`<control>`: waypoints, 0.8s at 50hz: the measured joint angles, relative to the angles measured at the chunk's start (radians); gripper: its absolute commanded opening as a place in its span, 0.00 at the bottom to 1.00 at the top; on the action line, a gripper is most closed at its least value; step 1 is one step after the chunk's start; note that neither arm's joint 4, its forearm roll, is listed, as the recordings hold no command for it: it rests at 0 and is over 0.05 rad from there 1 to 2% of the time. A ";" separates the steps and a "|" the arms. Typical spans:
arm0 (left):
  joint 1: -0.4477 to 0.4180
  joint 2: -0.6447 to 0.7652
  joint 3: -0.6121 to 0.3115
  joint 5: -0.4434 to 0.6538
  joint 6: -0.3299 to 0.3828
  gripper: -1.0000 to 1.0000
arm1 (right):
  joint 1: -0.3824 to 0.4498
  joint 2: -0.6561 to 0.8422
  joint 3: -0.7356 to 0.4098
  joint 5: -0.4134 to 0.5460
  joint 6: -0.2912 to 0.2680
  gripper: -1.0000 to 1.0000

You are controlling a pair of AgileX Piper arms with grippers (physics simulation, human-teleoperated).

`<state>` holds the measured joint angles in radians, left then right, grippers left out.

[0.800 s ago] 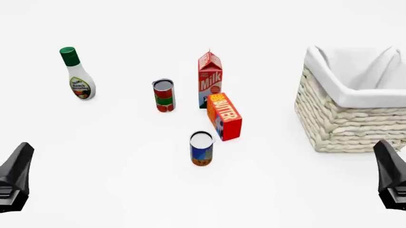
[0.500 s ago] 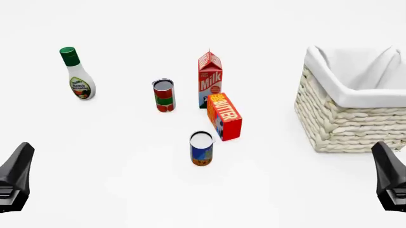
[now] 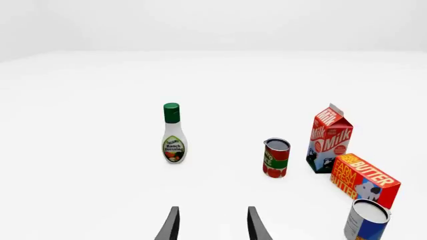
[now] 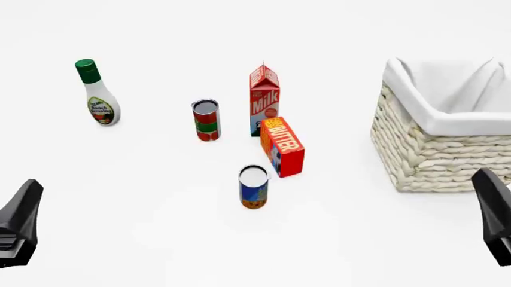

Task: Pick the alphabet soup and place it in the basket.

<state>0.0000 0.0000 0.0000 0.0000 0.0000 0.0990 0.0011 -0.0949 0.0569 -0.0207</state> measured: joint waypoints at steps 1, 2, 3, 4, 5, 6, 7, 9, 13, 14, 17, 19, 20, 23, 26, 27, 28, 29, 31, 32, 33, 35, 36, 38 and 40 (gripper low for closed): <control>0.000 0.000 0.000 0.000 0.000 1.00 | 0.008 0.000 -0.006 0.004 -0.002 1.00; 0.000 0.000 0.000 0.000 0.000 1.00 | 0.016 0.000 -0.012 0.008 -0.003 1.00; 0.000 0.000 0.000 0.000 0.000 1.00 | 0.024 0.000 -0.017 0.012 -0.006 1.00; 0.000 0.000 0.000 0.000 0.000 1.00 | 0.032 0.000 -0.023 0.017 -0.008 1.00; 0.000 0.000 0.000 0.000 0.000 1.00 | 0.041 0.000 -0.028 0.021 -0.010 1.00; 0.000 0.000 0.000 0.000 0.000 1.00 | 0.049 0.000 -0.034 0.025 -0.012 1.00; 0.000 0.000 0.000 0.000 0.000 1.00 | 0.058 0.000 -0.039 0.029 -0.014 1.00; 0.000 0.000 0.000 0.000 0.000 1.00 | 0.076 0.000 -0.050 0.037 -0.019 1.00; 0.000 0.000 0.000 0.000 0.000 1.00 | 0.109 0.000 -0.071 0.053 -0.028 1.00; 0.000 0.000 0.000 0.000 0.000 1.00 | 0.117 0.000 -0.075 0.057 -0.031 1.00; 0.000 0.000 0.000 0.000 0.000 1.00 | 0.144 0.007 -0.089 0.062 -0.039 1.00; 0.000 0.000 0.000 0.000 0.000 1.00 | 0.162 0.014 -0.097 0.062 -0.043 1.00; 0.000 0.000 0.000 0.000 0.000 1.00 | 0.170 0.019 -0.100 0.061 -0.045 1.00; 0.000 0.000 0.000 0.000 0.000 1.00 | 0.196 0.038 -0.110 0.051 -0.050 1.00; 0.000 0.000 0.000 0.000 0.000 1.00 | 0.220 0.062 -0.117 0.035 -0.054 1.00; 0.000 0.000 0.000 0.000 0.000 1.00 | 0.229 0.072 -0.119 0.028 -0.055 1.00; 0.000 0.000 0.000 0.000 0.000 1.00 | 0.236 0.082 -0.121 0.020 -0.056 1.00; 0.000 0.000 0.000 0.000 0.000 1.00 | 0.244 0.093 -0.123 0.012 -0.057 1.00; 0.000 0.000 0.000 0.000 0.000 1.00 | 0.258 0.114 -0.127 -0.005 -0.059 1.00; 0.000 0.000 0.000 0.000 0.000 1.00 | 0.265 0.125 -0.128 -0.014 -0.060 1.00; 0.000 0.000 0.000 0.000 0.000 1.00 | 0.272 0.137 -0.130 -0.024 -0.061 1.00; 0.000 0.000 0.000 0.000 0.000 1.00 | 0.285 0.160 -0.134 -0.043 -0.063 1.00; 0.000 0.000 0.000 0.000 0.000 1.00 | 0.291 0.172 -0.136 -0.052 -0.064 1.00; 0.000 0.000 0.000 0.000 0.000 1.00 | 0.302 0.195 -0.141 -0.071 -0.065 1.00; 0.000 0.000 0.000 0.000 0.000 1.00 | 0.312 0.219 -0.147 -0.090 -0.065 1.00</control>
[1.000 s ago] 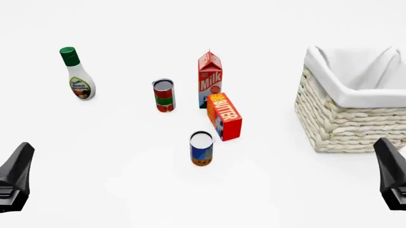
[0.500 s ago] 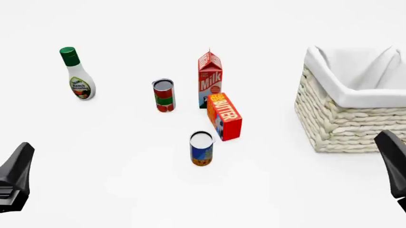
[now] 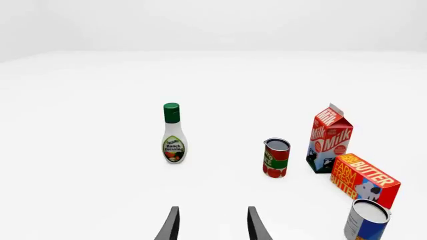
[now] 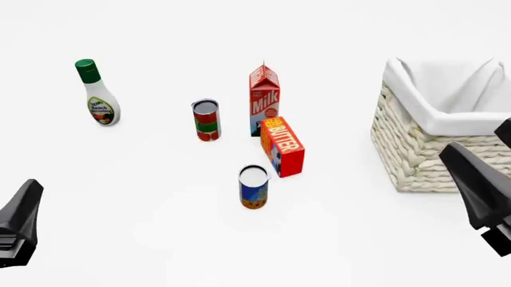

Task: Pick the alphabet soup and place it in the basket.

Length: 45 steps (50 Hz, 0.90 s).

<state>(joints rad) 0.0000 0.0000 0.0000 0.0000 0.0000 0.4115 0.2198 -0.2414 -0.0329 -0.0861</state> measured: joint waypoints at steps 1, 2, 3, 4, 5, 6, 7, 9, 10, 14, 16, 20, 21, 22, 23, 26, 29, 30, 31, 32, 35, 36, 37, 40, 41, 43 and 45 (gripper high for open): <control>0.000 0.000 0.000 0.000 0.000 1.00 | 0.005 0.012 -0.002 -0.010 0.000 1.00; 0.000 0.000 0.000 0.000 0.000 1.00 | 0.011 0.024 -0.004 -0.020 -0.001 1.00; 0.000 0.000 0.000 0.000 0.000 1.00 | 0.016 0.037 -0.006 -0.030 -0.002 1.00; 0.000 0.000 0.000 0.000 0.000 1.00 | 0.021 0.050 -0.008 -0.041 -0.003 1.00; 0.000 0.000 0.000 0.000 0.000 1.00 | 0.027 0.063 -0.009 -0.052 -0.003 1.00; 0.000 0.000 0.000 0.000 0.000 1.00 | 0.032 0.076 -0.011 -0.062 -0.004 1.00; 0.000 0.000 0.000 0.000 0.000 1.00 | 0.038 0.089 -0.013 -0.073 -0.005 1.00; 0.000 0.000 0.000 0.000 0.000 1.00 | 0.048 0.117 -0.016 -0.097 -0.006 1.00; 0.000 0.000 0.000 0.000 0.000 1.00 | 0.054 0.133 -0.018 -0.110 -0.006 1.00; 0.000 0.000 0.000 0.000 0.000 1.00 | 0.074 0.197 -0.024 -0.163 -0.007 1.00; 0.000 0.000 0.000 0.000 0.000 1.00 | 0.084 0.230 -0.027 -0.190 -0.008 1.00; 0.000 0.000 0.000 0.000 0.000 1.00 | 0.105 0.295 -0.034 -0.242 -0.009 1.00; 0.000 0.000 0.000 0.000 0.000 1.00 | 0.110 0.310 -0.036 -0.254 -0.009 1.00; 0.000 0.000 0.000 0.000 0.000 1.00 | 0.115 0.325 -0.038 -0.266 -0.010 1.00; 0.000 0.000 0.000 0.000 0.000 1.00 | 0.120 0.341 -0.040 -0.278 -0.010 1.00; 0.000 0.000 0.000 0.000 0.000 1.00 | 0.135 0.385 -0.045 -0.312 -0.011 1.00; 0.000 0.000 0.000 0.000 0.000 1.00 | 0.149 0.428 -0.051 -0.345 -0.012 1.00; 0.000 0.000 0.000 0.000 0.000 1.00 | 0.154 0.443 -0.052 -0.355 -0.012 1.00; 0.000 0.000 0.000 0.000 0.000 1.00 | 0.159 0.457 -0.054 -0.366 -0.012 1.00; 0.000 0.000 0.000 0.000 0.000 1.00 | 0.163 0.470 -0.056 -0.375 -0.012 1.00; 0.000 0.000 0.000 0.000 0.000 1.00 | 0.176 0.510 -0.062 -0.403 -0.012 1.00; 0.000 0.000 0.000 0.000 0.000 1.00 | 0.180 0.522 -0.064 -0.412 -0.012 1.00; 0.000 0.000 0.000 0.000 0.000 1.00 | 0.184 0.534 -0.067 -0.420 -0.013 1.00; 0.000 0.000 0.000 0.000 0.000 1.00 | 0.197 0.568 -0.074 -0.441 -0.013 1.00; 0.000 0.000 0.000 0.000 0.000 1.00 | 0.201 0.578 -0.077 -0.448 -0.014 1.00; 0.000 0.000 0.000 0.000 0.000 1.00 | 0.209 0.598 -0.081 -0.460 -0.014 1.00; 0.000 0.000 0.000 0.000 0.000 1.00 | 0.217 0.620 -0.086 -0.473 -0.015 1.00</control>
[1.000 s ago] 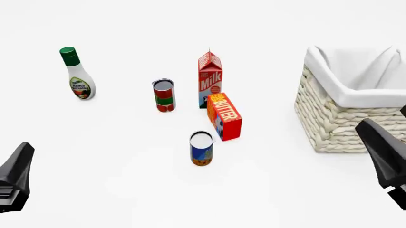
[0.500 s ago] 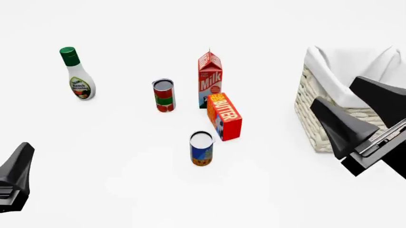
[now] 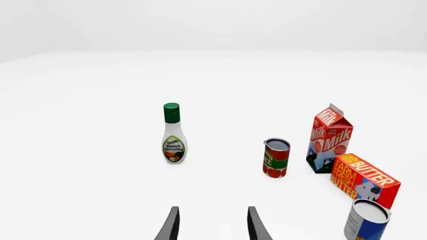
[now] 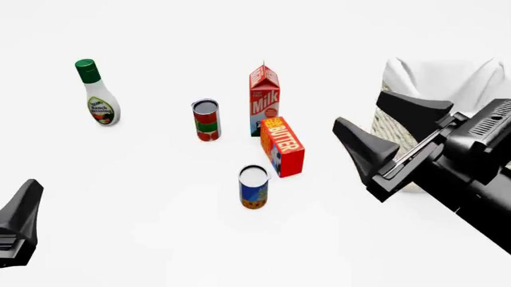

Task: Pick the alphabet soup and place it in the basket.

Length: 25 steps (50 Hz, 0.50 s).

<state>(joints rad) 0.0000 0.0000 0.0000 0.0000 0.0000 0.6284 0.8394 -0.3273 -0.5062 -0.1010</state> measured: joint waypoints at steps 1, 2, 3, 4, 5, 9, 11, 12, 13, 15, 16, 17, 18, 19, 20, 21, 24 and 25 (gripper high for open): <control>0.000 0.000 0.000 0.000 0.000 1.00 | 0.004 0.011 -0.003 -0.007 0.000 1.00; 0.000 0.000 0.000 0.000 0.000 1.00 | 0.009 0.022 -0.005 -0.013 -0.001 1.00; 0.000 0.000 0.000 0.000 0.000 1.00 | 0.013 0.032 -0.008 -0.019 -0.001 1.00; 0.000 0.000 0.000 0.000 0.000 1.00 | 0.017 0.043 -0.010 -0.025 -0.001 1.00; 0.000 0.000 0.000 0.000 0.000 1.00 | 0.021 0.054 -0.013 -0.032 -0.001 1.00; 0.000 0.000 0.000 0.000 0.000 1.00 | 0.036 0.095 -0.023 -0.055 -0.002 1.00; 0.000 0.000 0.000 0.000 0.000 1.00 | 0.043 0.116 -0.028 -0.067 -0.002 1.00; 0.000 0.000 0.000 0.000 0.000 1.00 | 0.046 0.126 -0.031 -0.072 -0.002 1.00; 0.000 0.000 0.000 0.000 0.000 1.00 | 0.049 0.136 -0.033 -0.078 -0.002 1.00; 0.000 0.000 0.000 0.000 0.000 1.00 | 0.056 0.155 -0.039 -0.088 -0.002 1.00; 0.000 0.000 0.000 0.000 0.000 1.00 | 0.059 0.165 -0.041 -0.093 -0.002 1.00; 0.000 0.000 0.000 0.000 0.000 1.00 | 0.063 0.174 -0.044 -0.098 -0.002 1.00; 0.000 0.000 0.000 0.000 0.000 1.00 | 0.066 0.183 -0.047 -0.102 -0.002 1.00; 0.000 0.000 0.000 0.000 0.000 1.00 | 0.069 0.193 -0.049 -0.108 -0.002 1.00; 0.000 0.000 0.000 0.000 0.000 1.00 | 0.072 0.203 -0.052 -0.113 -0.002 1.00; 0.000 0.000 0.000 0.000 0.000 1.00 | 0.076 0.212 -0.054 -0.118 -0.002 1.00; 0.000 0.000 0.000 0.000 0.000 1.00 | 0.086 0.242 -0.060 -0.134 -0.001 1.00; 0.000 0.000 0.000 0.000 0.000 1.00 | 0.090 0.252 -0.062 -0.140 -0.001 1.00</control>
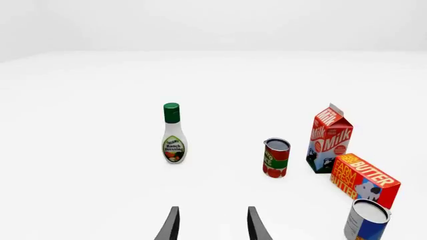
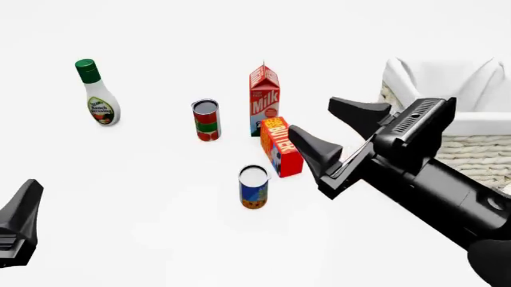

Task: Pick the alphabet soup and place it in the basket.

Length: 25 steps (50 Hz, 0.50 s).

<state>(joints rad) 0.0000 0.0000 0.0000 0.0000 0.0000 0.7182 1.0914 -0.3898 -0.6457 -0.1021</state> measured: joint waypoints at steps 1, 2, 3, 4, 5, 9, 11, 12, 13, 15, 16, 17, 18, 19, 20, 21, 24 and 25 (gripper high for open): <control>0.000 0.000 0.000 0.000 0.000 1.00 | 0.004 0.010 -0.002 -0.005 0.000 1.00; 0.000 0.000 0.000 0.000 0.000 1.00 | 0.007 0.019 -0.004 -0.010 0.000 1.00; 0.000 0.000 0.000 0.000 0.000 1.00 | 0.011 0.029 -0.007 -0.015 0.000 1.00; 0.000 0.000 0.000 0.000 0.000 1.00 | 0.014 0.039 -0.009 -0.020 0.000 1.00; 0.000 0.000 0.000 0.000 0.000 1.00 | 0.017 0.050 -0.011 -0.026 0.000 1.00; 0.000 0.000 0.000 0.000 0.000 1.00 | 0.030 0.089 -0.019 -0.047 0.001 1.00; 0.000 0.000 0.000 0.000 0.000 1.00 | 0.035 0.109 -0.022 -0.058 0.002 1.00; 0.000 0.000 0.000 0.000 0.000 1.00 | 0.038 0.118 -0.024 -0.063 0.003 1.00; 0.000 0.000 0.000 0.000 0.000 1.00 | 0.040 0.128 -0.025 -0.068 0.003 1.00; 0.000 0.000 0.000 0.000 0.000 1.00 | 0.045 0.148 -0.029 -0.079 0.005 1.00; 0.000 0.000 0.000 0.000 0.000 1.00 | 0.048 0.157 -0.030 -0.084 0.005 1.00; 0.000 0.000 0.000 0.000 0.000 1.00 | 0.050 0.166 -0.032 -0.088 0.006 1.00; 0.000 0.000 0.000 0.000 0.000 1.00 | 0.052 0.175 -0.033 -0.093 0.007 1.00; 0.000 0.000 0.000 0.000 0.000 1.00 | 0.054 0.183 -0.034 -0.098 0.008 1.00; 0.000 0.000 0.000 0.000 0.000 1.00 | 0.055 0.191 -0.036 -0.102 0.009 1.00; 0.000 0.000 0.000 0.000 0.000 1.00 | 0.057 0.199 -0.037 -0.106 0.010 1.00; 0.000 0.000 0.000 0.000 0.000 1.00 | 0.060 0.223 -0.039 -0.119 0.012 1.00; 0.000 0.000 0.000 0.000 0.000 1.00 | 0.060 0.231 -0.040 -0.123 0.013 1.00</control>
<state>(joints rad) 0.0000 0.0000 0.0000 0.0000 0.0000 0.7786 1.3219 -0.4301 -0.7691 -0.0893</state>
